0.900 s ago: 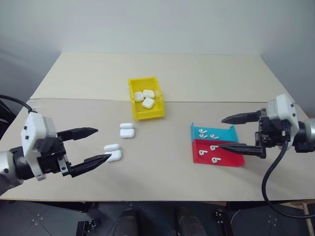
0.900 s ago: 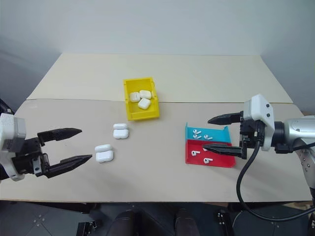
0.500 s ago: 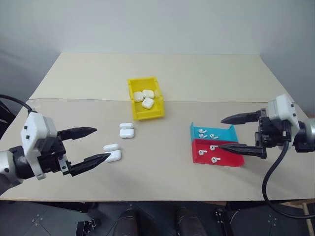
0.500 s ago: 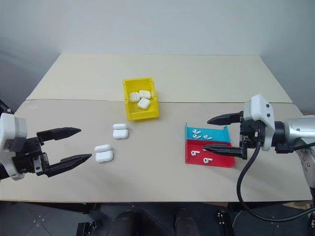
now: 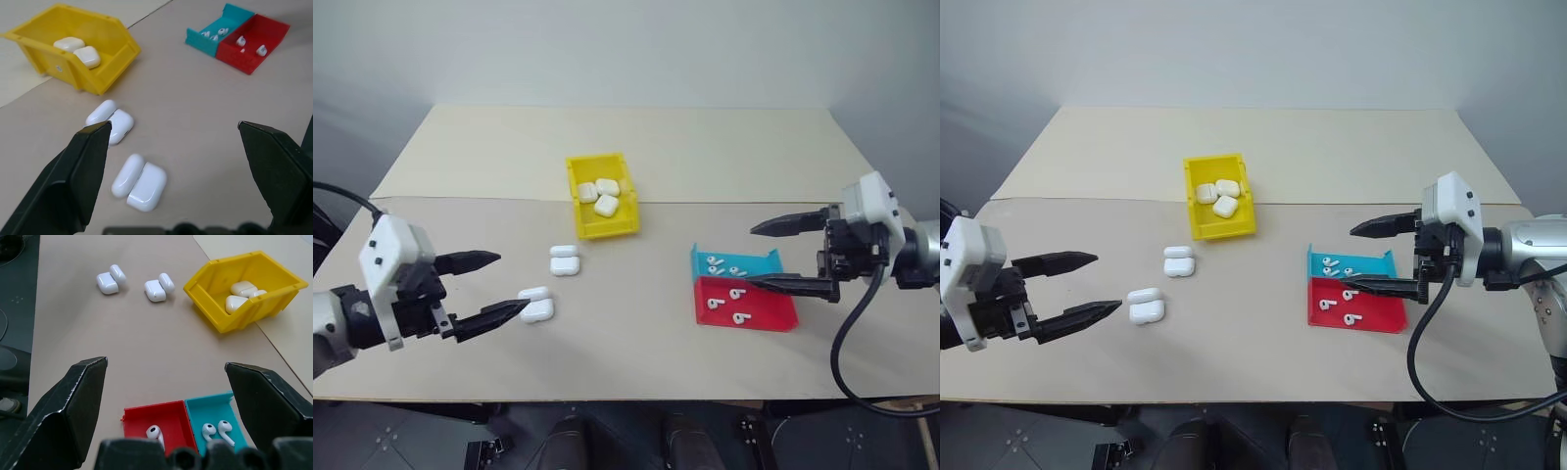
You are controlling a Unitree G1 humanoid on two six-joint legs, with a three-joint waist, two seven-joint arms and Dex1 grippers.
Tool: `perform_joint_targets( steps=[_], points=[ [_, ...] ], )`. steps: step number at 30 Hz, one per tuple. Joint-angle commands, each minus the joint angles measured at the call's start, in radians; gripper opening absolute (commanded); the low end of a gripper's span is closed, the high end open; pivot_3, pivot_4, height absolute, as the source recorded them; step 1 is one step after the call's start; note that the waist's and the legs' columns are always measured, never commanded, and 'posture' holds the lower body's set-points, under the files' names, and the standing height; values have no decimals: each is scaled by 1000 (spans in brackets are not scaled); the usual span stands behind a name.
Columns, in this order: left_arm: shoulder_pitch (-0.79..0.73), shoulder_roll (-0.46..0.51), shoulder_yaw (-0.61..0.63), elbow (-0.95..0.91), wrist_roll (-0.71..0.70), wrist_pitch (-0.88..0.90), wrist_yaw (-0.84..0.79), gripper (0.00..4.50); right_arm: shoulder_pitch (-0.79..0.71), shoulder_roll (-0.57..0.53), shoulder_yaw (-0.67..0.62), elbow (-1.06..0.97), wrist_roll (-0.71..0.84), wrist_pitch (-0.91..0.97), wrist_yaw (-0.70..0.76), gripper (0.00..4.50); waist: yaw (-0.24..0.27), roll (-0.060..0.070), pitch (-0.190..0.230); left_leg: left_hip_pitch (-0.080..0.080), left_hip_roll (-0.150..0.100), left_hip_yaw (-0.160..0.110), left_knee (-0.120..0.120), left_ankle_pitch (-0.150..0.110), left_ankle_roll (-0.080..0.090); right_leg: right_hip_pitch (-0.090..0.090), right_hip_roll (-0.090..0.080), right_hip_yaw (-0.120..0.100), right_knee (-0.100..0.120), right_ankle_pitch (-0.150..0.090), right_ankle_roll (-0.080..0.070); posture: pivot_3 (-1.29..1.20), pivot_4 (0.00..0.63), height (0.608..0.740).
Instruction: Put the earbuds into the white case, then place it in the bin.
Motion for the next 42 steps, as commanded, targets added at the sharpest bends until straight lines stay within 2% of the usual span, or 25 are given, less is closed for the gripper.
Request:
perform_joint_targets(
  steps=[1, 3, 7, 9, 11, 13, 16, 18, 22, 26, 29, 33, 40, 42],
  points=[
    [-36, 163, -49, 0, -12, 170, 43, 4500, 2, -3, -22, -23, 14, -5, -1, 4464, 3, -1, 0, 0, 0, 0, 0, 0, 0, 0, 0, 0, 1, 0, 0, 0, 150, 740],
    [-84, 265, -105, 26, -44, 290, 84, 4500, 6, -1, -23, -30, 17, -3, -6, 4464, 5, -1, 0, 0, 0, 0, 0, 0, 0, 0, 0, 0, 1, 0, 0, 0, 150, 740],
    [-162, 453, -265, 66, -38, 384, 61, 4500, 14, 9, -28, -47, 26, 5, -26, 4464, 3, 0, 0, 1, 0, 0, 0, 0, 0, -1, 0, 0, 2, 0, 0, 0, 150, 740],
    [-193, 453, -327, 41, 7, 355, 96, 4500, 28, 13, -30, -57, 28, 3, -32, 4464, -1, 0, 0, 0, 0, 1, -1, 0, 0, -2, 0, 0, 1, 0, -1, 0, 150, 740],
    [-272, 456, -411, 47, -23, 400, 115, 4500, 38, 17, -32, -68, 32, 5, -41, 4464, -1, 0, 0, 0, 0, 0, -2, 0, 0, -2, 1, 0, 2, -1, -1, 0, 150, 740],
    [-406, 385, -488, 78, -71, 500, 183, 4500, 43, 20, -35, -77, 37, 8, -48, 4464, 2, 0, 0, 0, 0, 0, -2, 0, 0, -2, 1, 0, 2, -1, -2, 0, 150, 740],
    [-549, 325, -568, 103, -99, 598, 187, 4500, 48, 19, -43, -82, 42, 12, -53, 4464, 7, -1, 0, 0, 0, 0, -1, 0, 0, -2, 1, 0, 3, -1, -1, 0, 150, 740],
    [-598, 269, -570, 118, -97, 647, 228, 4500, 52, 17, -46, -83, 43, 11, -53, 4464, 9, -1, 0, 0, 0, 0, 0, 0, 0, -1, 1, 0, 3, -1, -1, 0, 150, 740],
    [-647, 235, -597, 122, -66, 696, 245, 4500, 55, 13, -47, -80, 41, 10, -49, 4464, 10, -1, 0, 0, 0, 0, 0, 0, 0, -2, 1, 0, 3, -1, -1, 0, 150, 740],
    [-743, 170, -648, 218, -46, 753, 298, 4500, 24, 18, -31, -65, 36, 7, -51, 4464, 16, -1, 0, 0, -1, 0, 0, 0, 0, -1, 1, 0, 3, -1, -1, 0, 150, 740],
    [-839, 94, -714, 275, -3, 753, 370, 4500, 15, 31, -22, -64, 36, 5, -58, 4464, 18, -1, 1, 0, -1, -1, 1, 0, -1, 0, 1, 0, 4, -1, -1, 0, 150, 740],
    [-932, -9, -730, 326, 19, 753, 429, 4500, 33, 50, -25, -86, 36, 4, -79, 4464, 21, -1, 0, -1, -1, -1, 2, 0, -1, -1, 1, 0, 3, -1, -1, 0, 150, 740],
    [-1022, 78, -880, 380, -23, 753, 441, 4500, 68, 56, -48, -120, 53, 18, -106, 4464, 11, -1, 1, -2, -1, -1, 1, 0, -1, -2, 1, 0, 3, -1, -1, 0, 150, 740],
    [-1057, 83, -911, 420, -79, 753, 492, 4500, 77, 54, -51, -127, 58, 22, -112, 4464, 15, -1, 1, -1, -1, -1, 1, 1, -1, -2, 1, 1, 3, -1, -1, 0, 150, 740]
  ],
)
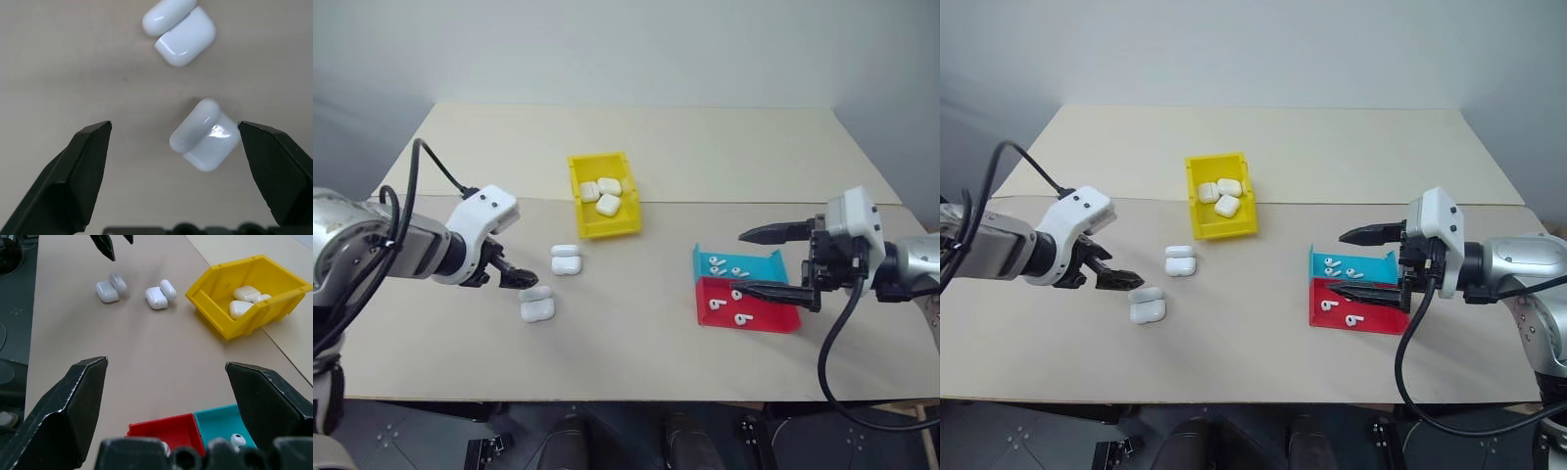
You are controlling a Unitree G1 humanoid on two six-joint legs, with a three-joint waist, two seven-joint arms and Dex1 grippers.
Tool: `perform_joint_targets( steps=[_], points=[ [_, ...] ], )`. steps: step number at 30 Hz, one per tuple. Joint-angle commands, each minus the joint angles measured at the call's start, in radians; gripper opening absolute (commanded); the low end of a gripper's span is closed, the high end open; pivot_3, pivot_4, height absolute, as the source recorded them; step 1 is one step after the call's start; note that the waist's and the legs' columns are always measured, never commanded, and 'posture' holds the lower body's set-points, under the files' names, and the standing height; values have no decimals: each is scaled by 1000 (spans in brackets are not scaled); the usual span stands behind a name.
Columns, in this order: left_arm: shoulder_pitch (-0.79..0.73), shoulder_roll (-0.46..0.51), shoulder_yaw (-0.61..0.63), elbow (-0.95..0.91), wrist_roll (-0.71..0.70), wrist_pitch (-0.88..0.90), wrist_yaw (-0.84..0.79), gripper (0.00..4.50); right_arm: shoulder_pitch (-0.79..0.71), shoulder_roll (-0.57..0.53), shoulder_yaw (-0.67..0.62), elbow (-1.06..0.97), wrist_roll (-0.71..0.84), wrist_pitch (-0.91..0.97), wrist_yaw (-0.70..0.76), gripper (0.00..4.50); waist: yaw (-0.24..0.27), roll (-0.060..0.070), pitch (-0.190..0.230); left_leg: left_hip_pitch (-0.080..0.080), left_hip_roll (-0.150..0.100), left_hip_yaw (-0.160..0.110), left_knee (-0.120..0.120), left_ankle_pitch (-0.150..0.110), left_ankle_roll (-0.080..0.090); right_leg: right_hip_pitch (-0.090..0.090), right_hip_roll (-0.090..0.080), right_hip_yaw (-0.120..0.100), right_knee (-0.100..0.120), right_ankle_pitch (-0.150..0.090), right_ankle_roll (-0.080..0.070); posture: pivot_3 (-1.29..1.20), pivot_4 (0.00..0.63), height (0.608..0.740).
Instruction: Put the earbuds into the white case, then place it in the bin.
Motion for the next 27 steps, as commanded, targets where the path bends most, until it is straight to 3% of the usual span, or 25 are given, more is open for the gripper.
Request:
perform_joint_targets(
  steps=[1, 4, 9, 12, 16, 24, 27],
  points=[
    [-68, 24, -44, 53, -100, 3, 74, 4500, 7, -7, -44, -37, 32, 15, -13, 4464, 4, 0, 0, 0, 0, 0, 0, 0, 0, 0, 0, 0, 0, 0, 0, 0, 150, 740],
    [-74, 18, -51, 45, -183, 3, 162, 4500, 6, -13, -42, -41, 39, 23, -16, 4464, 6, 0, 0, 0, 0, 0, 0, 0, 0, 1, 0, 0, 0, 0, 0, 0, 150, 740],
    [16, 7, 42, -189, -173, -6, 192, 4500, -2, -17, -40, -38, 43, 34, -19, 4464, 6, 0, 0, -1, 0, 0, 0, 0, 0, 0, 0, 0, 0, 0, 0, 0, 150, 740],
    [62, -12, 118, -254, -174, -25, 149, 3892, 1, -20, -42, -39, 45, 37, -17, 4500, 5, 0, 0, -1, 0, 0, 0, 0, -1, 0, 0, 0, 0, 0, 0, 0, 150, 740],
    [71, -78, 155, -283, -185, -7, 120, 2597, 3, -24, -47, -41, 50, 42, -17, 4500, 6, 0, 0, 1, 0, 0, 0, 1, -2, 2, 0, 0, 1, 0, 0, 0, 150, 740],
    [119, -239, 36, -284, -165, 3, 244, 37, -3, -32, -56, -46, 64, 65, -24, 4500, 5, 0, 0, 1, -1, -1, 0, 1, -2, 2, 0, 0, 0, 0, 0, 0, 150, 740],
    [100, -249, -47, -262, -198, 3, 287, 14, -1, -43, -61, -49, 70, 77, -28, 4500, 4, 0, 0, 1, 0, -1, 1, 1, -2, 2, 0, 0, 1, 0, 0, 0, 150, 740]
  ],
)
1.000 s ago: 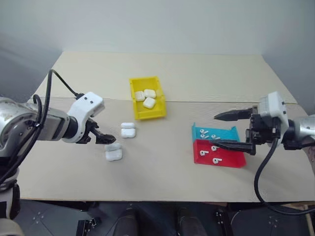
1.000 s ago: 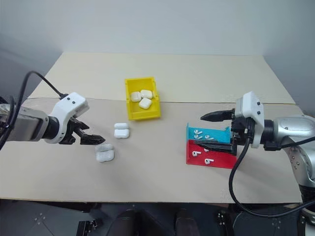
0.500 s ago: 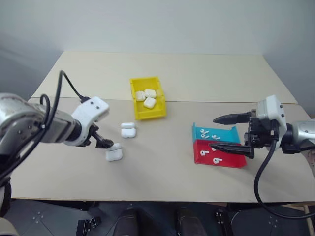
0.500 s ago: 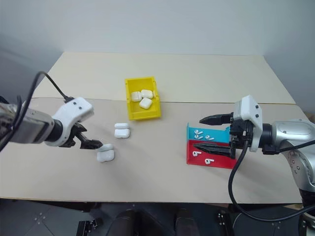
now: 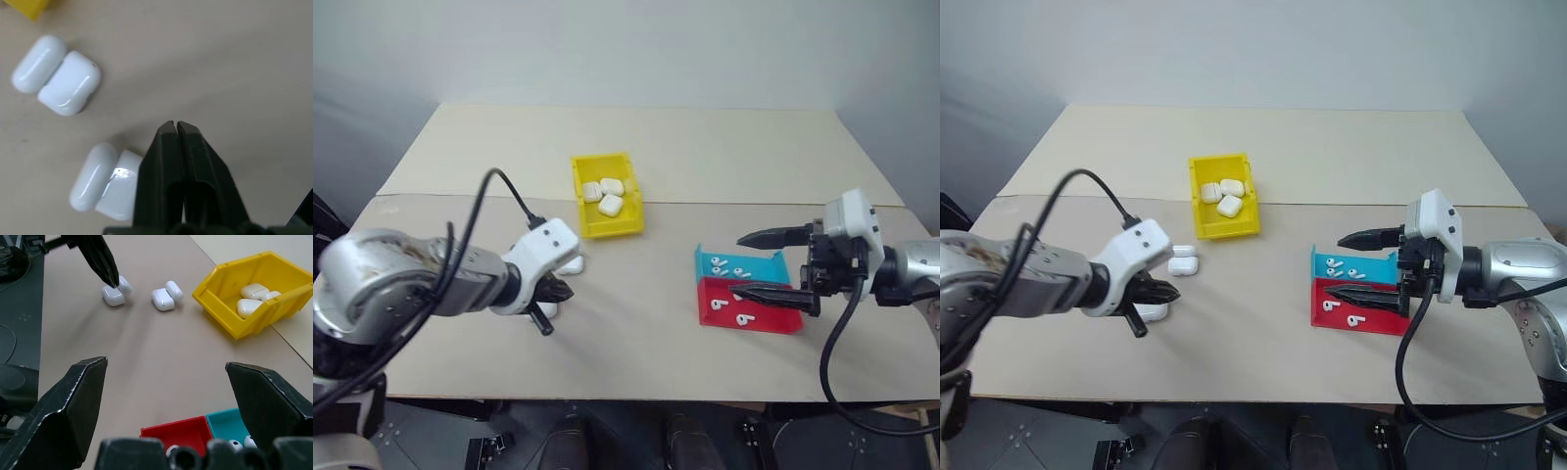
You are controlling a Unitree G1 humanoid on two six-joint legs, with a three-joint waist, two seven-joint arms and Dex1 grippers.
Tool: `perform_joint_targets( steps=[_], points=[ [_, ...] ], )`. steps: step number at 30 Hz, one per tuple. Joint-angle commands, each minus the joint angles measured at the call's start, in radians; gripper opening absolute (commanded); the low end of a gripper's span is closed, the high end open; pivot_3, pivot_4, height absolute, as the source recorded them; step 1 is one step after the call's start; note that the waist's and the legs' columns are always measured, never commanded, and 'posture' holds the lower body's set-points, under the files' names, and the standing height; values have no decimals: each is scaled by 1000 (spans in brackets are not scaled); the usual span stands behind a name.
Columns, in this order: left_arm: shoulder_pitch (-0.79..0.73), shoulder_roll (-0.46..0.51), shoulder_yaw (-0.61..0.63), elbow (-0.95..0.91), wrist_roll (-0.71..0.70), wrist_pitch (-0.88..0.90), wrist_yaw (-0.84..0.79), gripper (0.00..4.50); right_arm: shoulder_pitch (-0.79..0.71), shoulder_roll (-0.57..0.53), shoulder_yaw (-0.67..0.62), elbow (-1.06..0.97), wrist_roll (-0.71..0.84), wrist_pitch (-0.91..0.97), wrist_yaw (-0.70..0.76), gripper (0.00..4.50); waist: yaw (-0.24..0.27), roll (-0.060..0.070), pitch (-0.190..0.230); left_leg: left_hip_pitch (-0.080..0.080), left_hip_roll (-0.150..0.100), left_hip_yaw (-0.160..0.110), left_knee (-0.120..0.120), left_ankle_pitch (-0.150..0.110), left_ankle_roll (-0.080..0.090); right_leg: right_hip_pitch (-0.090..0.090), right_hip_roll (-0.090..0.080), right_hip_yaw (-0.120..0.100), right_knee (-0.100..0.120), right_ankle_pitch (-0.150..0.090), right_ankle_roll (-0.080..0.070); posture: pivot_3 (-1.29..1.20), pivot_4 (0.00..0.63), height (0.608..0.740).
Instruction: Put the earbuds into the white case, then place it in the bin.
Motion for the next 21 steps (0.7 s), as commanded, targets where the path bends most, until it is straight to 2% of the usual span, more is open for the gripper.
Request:
perform_joint_targets(
  steps=[1, 4, 12, 15, 21],
  points=[
    [-34, 13, -68, 2, -30, 3, 49, 14, -13, -27, -51, -29, 26, 13, -5, 4500, 0, 0, 0, 0, 0, 0, 0, 0, 0, 0, 0, 0, 0, 0, 0, 0, 150, 740],
    [-40, -14, -84, 31, -57, 3, 96, 14, -15, -40, -55, -28, 37, 23, -2, 4500, 1, 0, 0, 0, 0, 0, 0, 0, 0, 0, 0, 0, 0, 0, 0, 0, 150, 740],
    [-37, -111, -226, 96, 29, 3, 265, 14, -38, -41, -47, -28, 42, 41, -8, 4500, 1, 0, 0, 0, 0, 0, 0, 0, 0, 0, 0, 0, 0, 0, 0, 0, 150, 740],
    [-20, -132, -226, 117, 46, 3, 296, 14, -28, -39, -56, -38, 46, 45, -10, 4500, 1, 0, 0, 0, 0, 0, 0, 0, 0, 1, 0, 0, 0, 0, 0, 0, 150, 740],
    [7, -102, -217, 119, 35, 3, 312, 14, 6, -42, -82, -65, 69, 55, -19, 4500, 1, 0, 0, 3, 0, -1, 0, 1, -1, 2, 0, 0, 2, 0, 0, 0, 150, 740]
  ],
)
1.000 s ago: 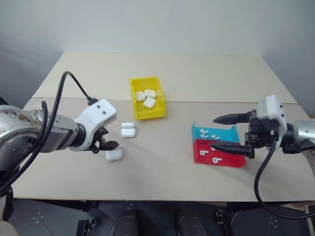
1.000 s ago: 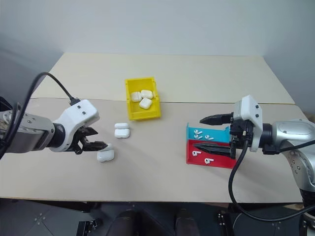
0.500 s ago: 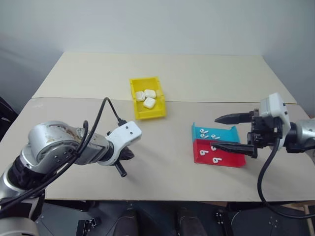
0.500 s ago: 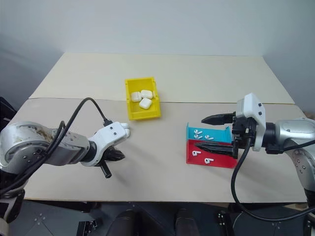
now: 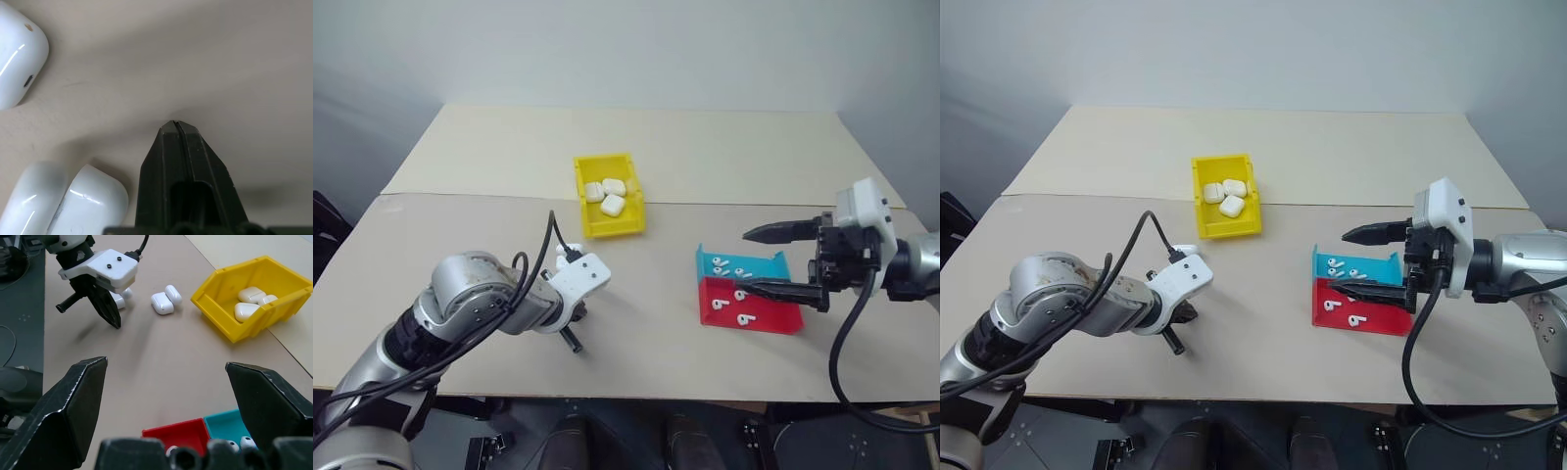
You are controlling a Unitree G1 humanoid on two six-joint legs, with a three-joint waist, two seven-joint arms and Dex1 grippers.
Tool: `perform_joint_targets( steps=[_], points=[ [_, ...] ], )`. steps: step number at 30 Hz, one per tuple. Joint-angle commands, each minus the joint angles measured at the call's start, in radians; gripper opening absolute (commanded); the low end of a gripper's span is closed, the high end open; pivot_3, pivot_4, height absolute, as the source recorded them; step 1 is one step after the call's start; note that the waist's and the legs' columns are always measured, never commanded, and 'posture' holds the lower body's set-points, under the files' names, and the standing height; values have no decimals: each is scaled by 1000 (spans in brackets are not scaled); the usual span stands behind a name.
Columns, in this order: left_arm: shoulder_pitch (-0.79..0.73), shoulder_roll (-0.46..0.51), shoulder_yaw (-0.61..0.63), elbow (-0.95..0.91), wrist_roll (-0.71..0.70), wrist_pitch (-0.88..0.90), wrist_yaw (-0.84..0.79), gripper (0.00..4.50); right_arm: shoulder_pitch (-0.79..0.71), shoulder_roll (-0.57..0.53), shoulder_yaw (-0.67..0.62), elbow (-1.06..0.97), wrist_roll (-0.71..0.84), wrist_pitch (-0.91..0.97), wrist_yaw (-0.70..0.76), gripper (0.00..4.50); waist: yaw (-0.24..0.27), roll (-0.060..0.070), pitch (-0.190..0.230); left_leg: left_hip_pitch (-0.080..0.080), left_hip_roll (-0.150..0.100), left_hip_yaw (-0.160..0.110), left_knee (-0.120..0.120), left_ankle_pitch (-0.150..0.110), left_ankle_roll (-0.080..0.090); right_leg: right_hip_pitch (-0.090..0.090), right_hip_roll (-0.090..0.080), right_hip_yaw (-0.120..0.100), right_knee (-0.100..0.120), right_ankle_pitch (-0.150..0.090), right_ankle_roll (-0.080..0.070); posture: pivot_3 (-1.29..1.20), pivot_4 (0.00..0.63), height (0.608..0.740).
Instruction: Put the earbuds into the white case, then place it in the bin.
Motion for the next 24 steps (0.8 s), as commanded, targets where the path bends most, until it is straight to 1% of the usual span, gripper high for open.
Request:
perform_joint_targets(
  steps=[1, 3, 8, 12, 15, 20, 24],
  points=[
    [30, 43, 3, 5, 10, 7, 24, 14, 17, -13, -58, -37, 28, 9, -7, 4500, 0, 0, 0, 1, 0, 0, 0, 0, 0, 1, 0, 0, 0, 0, 0, 0, 150, 740],
    [47, 69, 16, -11, -11, 7, 21, 14, 25, -17, -65, -43, 37, 13, -8, 4500, -8, 0, 0, 2, 0, 0, 0, 0, 0, 1, 0, 0, 0, 0, 0, 0, 150, 740],
    [111, 187, 59, -77, -87, 7, 6, 14, 30, -34, -77, -44, 51, 29, 3, 4500, -28, 0, 0, 3, 0, 0, -1, 0, 0, 0, 0, 1, 2, 0, 0, 0, 150, 740],
    [160, 274, 97, -113, -140, 7, -10, 14, 23, -47, -72, -33, 55, 31, 13, 4500, -29, 0, 0, 3, 0, 0, -1, 0, 0, 1, 0, 2, 2, 0, 0, 0, 150, 740],
    [189, 313, 121, -131, -163, 7, -19, 14, 9, -53, -62, -20, 51, 28, 20, 4500, -26, 0, 0, 3, 0, 1, -1, 0, 0, 1, 0, 1, 1, 0, 0, 0, 150, 740],
    [232, 336, 153, -144, -143, 7, -16, 14, -6, -55, -51, -8, 48, 29, 25, 4500, -26, 0, 0, 3, 0, 1, -2, 0, 0, 0, 0, 1, 1, 0, 0, 0, 150, 740],
    [253, 309, 174, -130, -80, 7, 21, 14, -9, -55, -51, -9, 51, 33, 24, 4500, -27, 0, 0, 3, 0, 1, -2, 0, 0, 0, 0, 2, 0, 0, 0, 0, 150, 740]
  ],
)
